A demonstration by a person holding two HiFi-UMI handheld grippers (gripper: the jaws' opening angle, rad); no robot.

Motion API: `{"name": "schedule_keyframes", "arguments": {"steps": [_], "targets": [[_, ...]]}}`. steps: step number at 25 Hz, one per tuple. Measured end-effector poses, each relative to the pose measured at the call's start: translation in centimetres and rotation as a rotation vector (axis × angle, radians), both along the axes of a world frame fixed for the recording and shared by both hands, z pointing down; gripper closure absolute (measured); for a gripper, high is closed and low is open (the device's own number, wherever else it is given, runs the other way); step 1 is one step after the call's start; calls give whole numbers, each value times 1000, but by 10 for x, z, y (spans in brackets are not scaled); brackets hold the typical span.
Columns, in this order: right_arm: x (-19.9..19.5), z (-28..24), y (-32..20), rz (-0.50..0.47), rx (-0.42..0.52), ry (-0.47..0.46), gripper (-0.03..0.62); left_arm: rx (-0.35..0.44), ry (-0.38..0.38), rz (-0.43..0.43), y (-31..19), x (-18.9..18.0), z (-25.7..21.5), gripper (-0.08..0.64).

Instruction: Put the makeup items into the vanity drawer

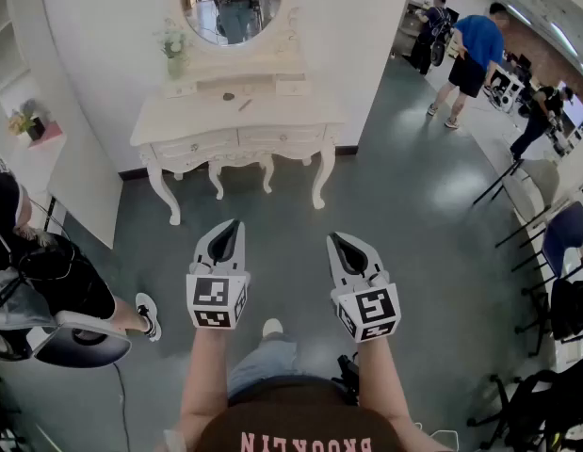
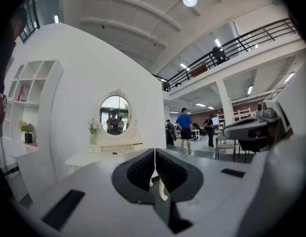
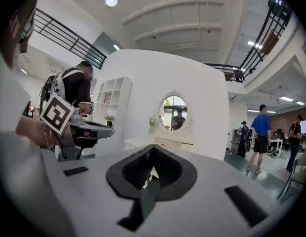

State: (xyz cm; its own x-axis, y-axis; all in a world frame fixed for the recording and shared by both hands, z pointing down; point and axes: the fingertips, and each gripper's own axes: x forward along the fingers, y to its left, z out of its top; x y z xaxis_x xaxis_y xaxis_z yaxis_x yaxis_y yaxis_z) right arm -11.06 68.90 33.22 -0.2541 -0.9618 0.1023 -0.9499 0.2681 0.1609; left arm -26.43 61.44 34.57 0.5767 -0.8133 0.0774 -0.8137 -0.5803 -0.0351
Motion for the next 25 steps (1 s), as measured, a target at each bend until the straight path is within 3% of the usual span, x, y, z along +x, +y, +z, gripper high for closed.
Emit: {"name": "schedule_keyframes", "arguments": {"steps": [13,25], "targets": [[31,-5,-147,6,-6,-4,594,-15,22,-8,-152,28,-3,554],[46,5,-214,18,-18,-35,594,-23,3,-3,-204,35,6,554]]}}
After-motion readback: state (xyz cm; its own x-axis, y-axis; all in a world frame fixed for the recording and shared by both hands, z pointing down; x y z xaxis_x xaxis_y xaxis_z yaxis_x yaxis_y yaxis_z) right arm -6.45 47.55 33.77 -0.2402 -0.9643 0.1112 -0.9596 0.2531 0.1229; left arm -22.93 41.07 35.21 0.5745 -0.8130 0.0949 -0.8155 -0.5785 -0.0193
